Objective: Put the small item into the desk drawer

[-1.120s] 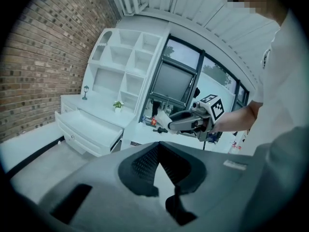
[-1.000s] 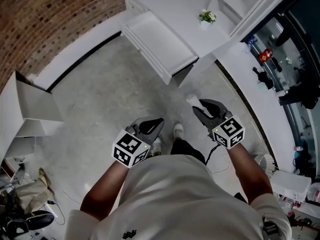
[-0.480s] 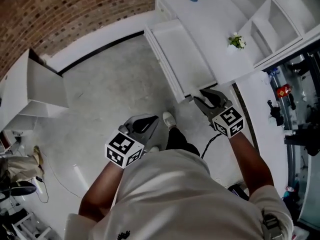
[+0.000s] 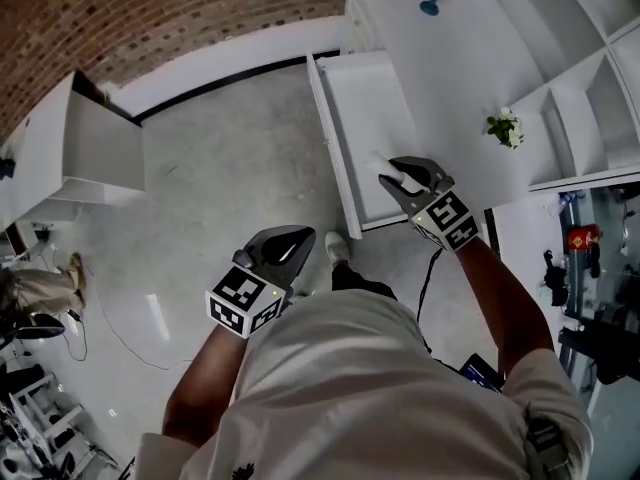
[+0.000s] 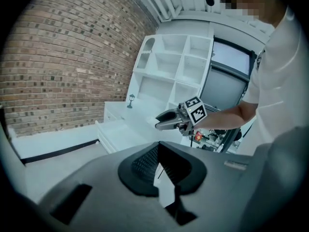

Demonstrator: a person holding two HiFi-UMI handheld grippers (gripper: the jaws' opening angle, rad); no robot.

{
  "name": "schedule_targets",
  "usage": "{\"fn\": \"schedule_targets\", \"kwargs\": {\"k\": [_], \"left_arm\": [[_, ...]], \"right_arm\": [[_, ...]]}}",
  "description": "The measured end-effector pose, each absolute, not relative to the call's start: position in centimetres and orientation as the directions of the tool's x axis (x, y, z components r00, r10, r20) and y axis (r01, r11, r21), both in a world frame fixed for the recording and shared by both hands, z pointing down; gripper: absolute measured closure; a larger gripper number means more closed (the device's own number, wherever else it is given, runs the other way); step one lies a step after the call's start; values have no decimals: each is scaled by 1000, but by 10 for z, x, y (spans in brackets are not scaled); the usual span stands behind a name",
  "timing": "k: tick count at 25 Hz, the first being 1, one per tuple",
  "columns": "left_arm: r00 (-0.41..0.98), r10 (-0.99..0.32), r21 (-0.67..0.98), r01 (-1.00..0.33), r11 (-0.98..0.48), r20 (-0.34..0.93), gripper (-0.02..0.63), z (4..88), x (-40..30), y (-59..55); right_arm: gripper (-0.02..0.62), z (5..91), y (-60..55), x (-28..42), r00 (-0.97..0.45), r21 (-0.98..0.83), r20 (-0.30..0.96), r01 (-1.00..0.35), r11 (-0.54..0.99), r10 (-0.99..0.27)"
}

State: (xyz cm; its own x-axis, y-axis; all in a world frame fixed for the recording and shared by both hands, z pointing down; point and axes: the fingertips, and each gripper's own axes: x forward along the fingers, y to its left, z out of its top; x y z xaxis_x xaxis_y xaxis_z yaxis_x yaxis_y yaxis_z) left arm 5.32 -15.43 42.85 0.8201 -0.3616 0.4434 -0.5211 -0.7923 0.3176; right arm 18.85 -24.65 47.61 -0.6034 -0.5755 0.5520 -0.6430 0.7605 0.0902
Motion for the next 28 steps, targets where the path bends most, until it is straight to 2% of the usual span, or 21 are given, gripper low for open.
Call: {"fn": "schedule_targets", "kwargs": {"k": [12,28], "left_arm": [[720,-503,314,-675,-668,477,600,433,69,-211],[608,-563,300,-782,-547,559,600,442,32,-224]], "right_arm": [[462,573,-378,215,-609,107,635,-540,835,-475],[462,700,-462,198,-497,68,770,-560,825,-401]]}}
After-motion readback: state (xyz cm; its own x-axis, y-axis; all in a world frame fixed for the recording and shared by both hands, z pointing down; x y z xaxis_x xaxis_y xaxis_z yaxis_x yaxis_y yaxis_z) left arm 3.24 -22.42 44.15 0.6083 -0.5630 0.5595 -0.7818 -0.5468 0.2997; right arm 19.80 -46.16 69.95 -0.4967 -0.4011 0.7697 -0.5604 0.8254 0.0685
